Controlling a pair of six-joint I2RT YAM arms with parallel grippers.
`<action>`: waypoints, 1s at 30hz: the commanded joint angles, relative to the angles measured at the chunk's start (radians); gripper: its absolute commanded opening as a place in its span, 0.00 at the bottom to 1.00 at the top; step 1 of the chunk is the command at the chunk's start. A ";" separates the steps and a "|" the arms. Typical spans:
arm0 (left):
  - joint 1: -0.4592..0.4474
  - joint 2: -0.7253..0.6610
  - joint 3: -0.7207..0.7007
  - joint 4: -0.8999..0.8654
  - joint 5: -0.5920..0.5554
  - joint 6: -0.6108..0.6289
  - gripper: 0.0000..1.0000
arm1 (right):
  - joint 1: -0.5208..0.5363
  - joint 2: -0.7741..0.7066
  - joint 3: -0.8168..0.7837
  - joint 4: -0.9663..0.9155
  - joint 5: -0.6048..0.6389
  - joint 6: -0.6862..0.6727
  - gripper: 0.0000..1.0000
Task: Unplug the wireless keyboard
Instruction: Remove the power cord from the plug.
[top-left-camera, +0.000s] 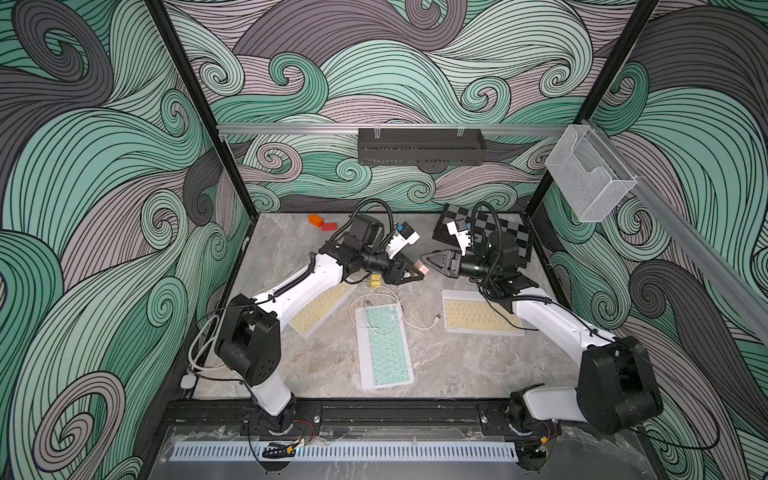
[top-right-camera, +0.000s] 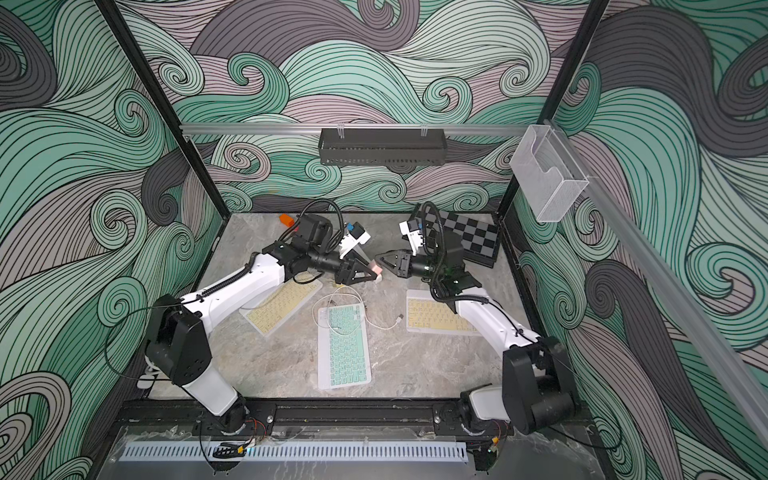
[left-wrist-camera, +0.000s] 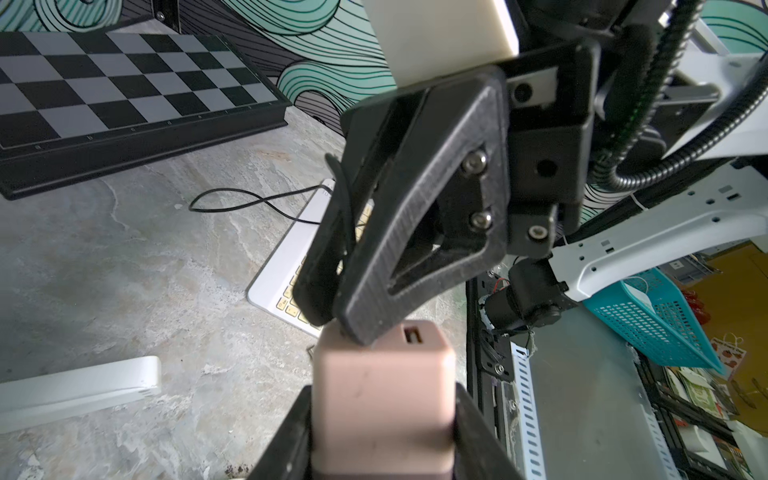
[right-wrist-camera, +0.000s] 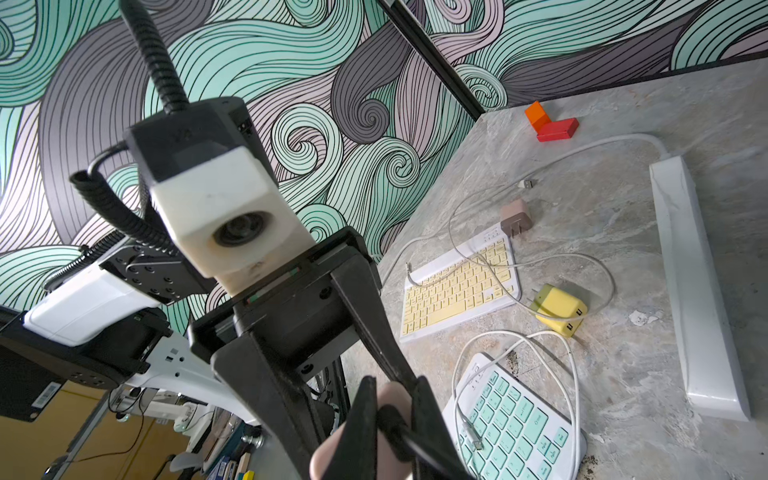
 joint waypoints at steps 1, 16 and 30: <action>-0.016 -0.043 -0.057 -0.003 0.017 -0.023 0.00 | -0.046 -0.045 -0.011 0.124 0.169 0.064 0.00; -0.012 -0.084 -0.103 -0.102 -0.001 -0.004 0.00 | -0.109 -0.020 -0.033 0.157 0.229 0.110 0.00; -0.015 -0.051 -0.138 -0.006 -0.341 -0.156 0.00 | -0.118 0.003 -0.044 0.130 0.264 0.114 0.00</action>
